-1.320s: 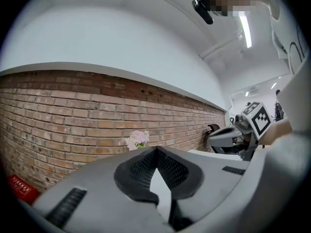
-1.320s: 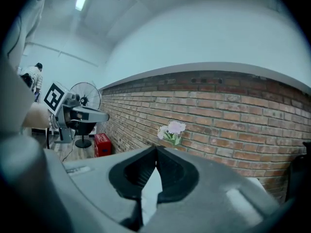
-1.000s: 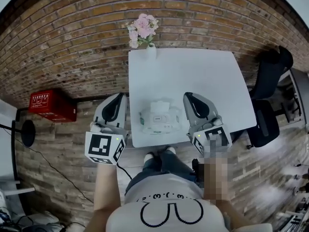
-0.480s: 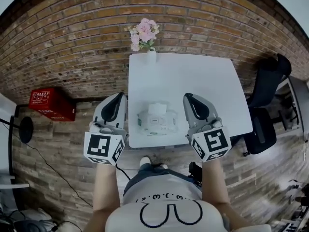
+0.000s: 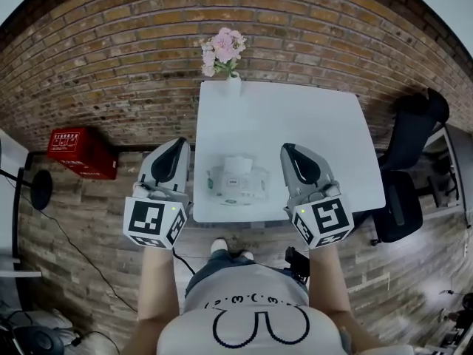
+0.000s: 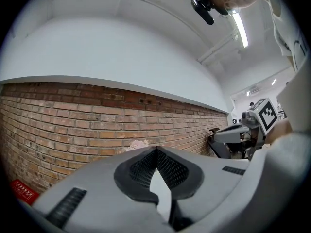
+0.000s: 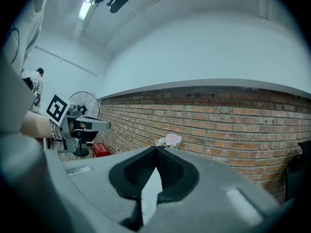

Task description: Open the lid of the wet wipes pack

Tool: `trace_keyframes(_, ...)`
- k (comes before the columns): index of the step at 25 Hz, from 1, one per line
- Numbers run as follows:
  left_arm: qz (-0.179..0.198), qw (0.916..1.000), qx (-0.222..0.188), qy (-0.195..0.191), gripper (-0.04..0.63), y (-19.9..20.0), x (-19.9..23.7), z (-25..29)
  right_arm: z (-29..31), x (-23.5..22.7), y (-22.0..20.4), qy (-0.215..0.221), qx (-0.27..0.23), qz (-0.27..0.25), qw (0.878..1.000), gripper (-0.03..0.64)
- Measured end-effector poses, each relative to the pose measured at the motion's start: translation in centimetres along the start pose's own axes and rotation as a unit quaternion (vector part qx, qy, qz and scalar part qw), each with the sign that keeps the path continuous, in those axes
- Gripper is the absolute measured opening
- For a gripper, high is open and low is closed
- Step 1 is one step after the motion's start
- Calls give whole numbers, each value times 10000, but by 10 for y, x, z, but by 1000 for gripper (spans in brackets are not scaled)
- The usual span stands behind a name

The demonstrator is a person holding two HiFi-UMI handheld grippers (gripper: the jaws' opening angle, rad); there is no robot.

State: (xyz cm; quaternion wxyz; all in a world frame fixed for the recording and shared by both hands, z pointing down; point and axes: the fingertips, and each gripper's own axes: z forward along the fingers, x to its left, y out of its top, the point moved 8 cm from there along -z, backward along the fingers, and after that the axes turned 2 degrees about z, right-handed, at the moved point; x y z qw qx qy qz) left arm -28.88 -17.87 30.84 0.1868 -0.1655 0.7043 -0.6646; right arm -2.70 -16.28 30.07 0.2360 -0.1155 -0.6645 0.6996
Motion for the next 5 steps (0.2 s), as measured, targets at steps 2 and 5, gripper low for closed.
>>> trace_keyframes(2, 11, 10000, 10, -19, -2, -1, -3, 1, 0, 0, 0, 37, -6, -4, 10000, -2)
trace_keyframes(5, 15, 10000, 16, -46, -2, -2, -8, 2, -1, -2, 0, 80, -19, -39, 10000, -2)
